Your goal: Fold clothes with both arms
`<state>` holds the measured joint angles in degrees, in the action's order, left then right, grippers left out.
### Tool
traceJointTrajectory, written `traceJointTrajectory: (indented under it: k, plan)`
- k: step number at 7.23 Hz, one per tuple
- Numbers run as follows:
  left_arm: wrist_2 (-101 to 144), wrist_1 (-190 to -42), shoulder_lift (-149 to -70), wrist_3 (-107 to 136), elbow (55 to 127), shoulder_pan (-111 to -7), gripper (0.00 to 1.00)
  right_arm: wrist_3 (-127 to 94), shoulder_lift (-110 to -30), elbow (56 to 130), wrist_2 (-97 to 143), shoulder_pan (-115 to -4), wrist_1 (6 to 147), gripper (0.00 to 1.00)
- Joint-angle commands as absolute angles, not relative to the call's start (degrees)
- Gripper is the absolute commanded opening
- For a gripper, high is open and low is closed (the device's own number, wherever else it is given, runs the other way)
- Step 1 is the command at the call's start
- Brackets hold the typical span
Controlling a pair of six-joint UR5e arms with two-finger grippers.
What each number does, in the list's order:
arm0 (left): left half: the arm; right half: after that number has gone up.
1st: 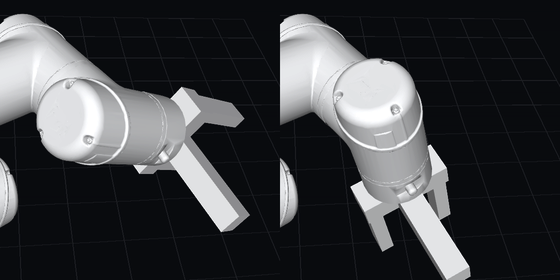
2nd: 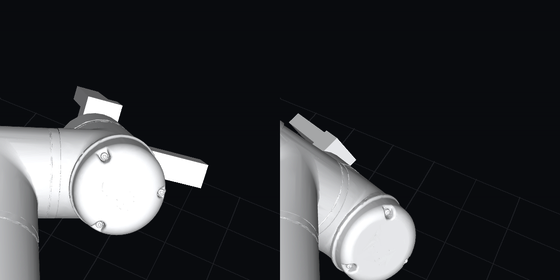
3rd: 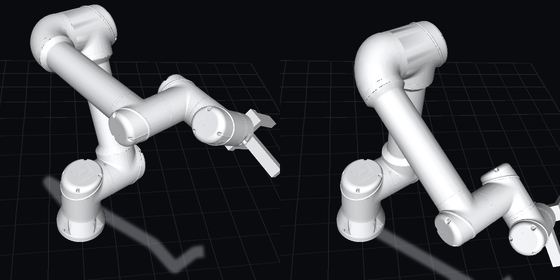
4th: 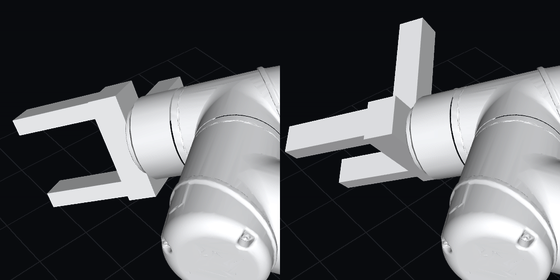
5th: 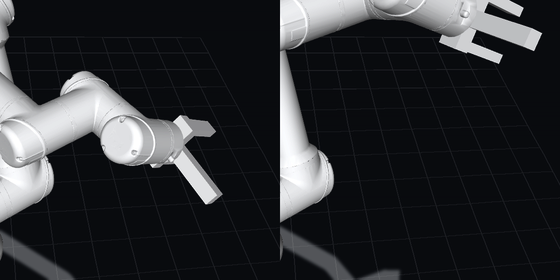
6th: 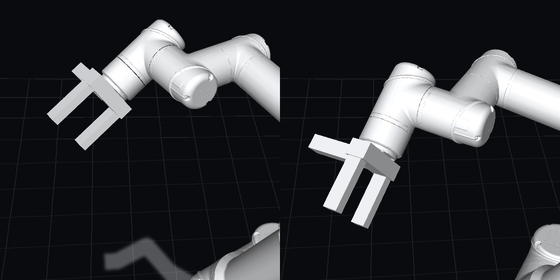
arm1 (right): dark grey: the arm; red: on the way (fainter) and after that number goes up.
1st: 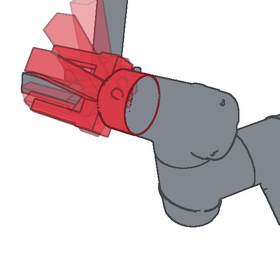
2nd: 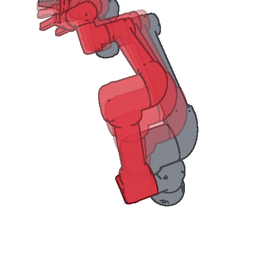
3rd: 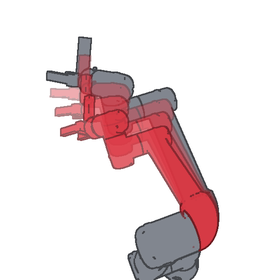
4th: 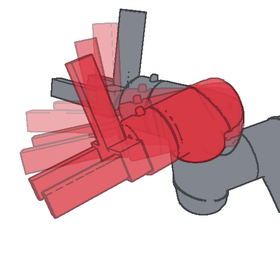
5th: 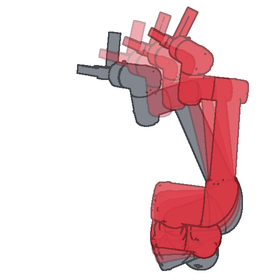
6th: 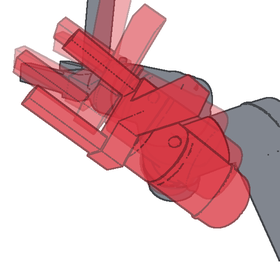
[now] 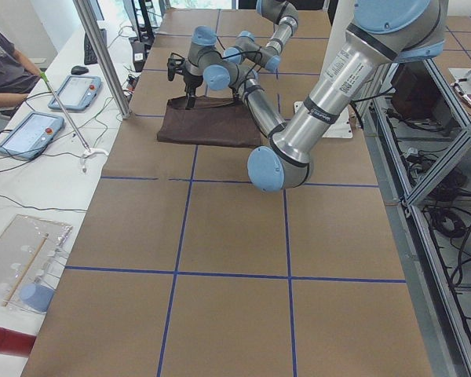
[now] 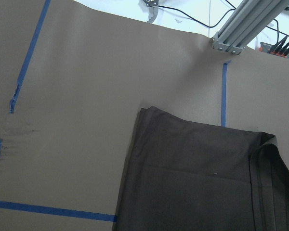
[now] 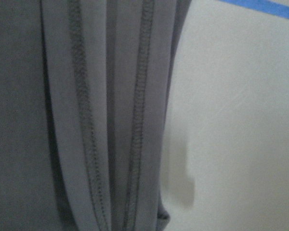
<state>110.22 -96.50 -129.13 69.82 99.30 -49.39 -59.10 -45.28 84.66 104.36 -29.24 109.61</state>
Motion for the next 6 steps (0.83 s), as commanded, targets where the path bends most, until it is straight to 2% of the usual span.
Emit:
traceJointTrajectory:
  k: [1, 4, 6]
  plan:
    - [110.2, -96.5, -129.4, 70.0, 99.3, -49.4, 1.00, -57.3, -46.9, 85.1, 104.5, -30.8, 111.2, 1.00]
    - [110.3, -96.3, -129.5, 70.0, 100.4, -49.4, 1.00, -57.2, -45.5, 85.9, 105.6, -31.8, 110.5, 1.00]
    - [112.9, -96.4, -129.3, 71.5, 100.5, -49.4, 1.00, -57.0, -45.2, 84.5, 106.3, -33.9, 104.3, 1.00]
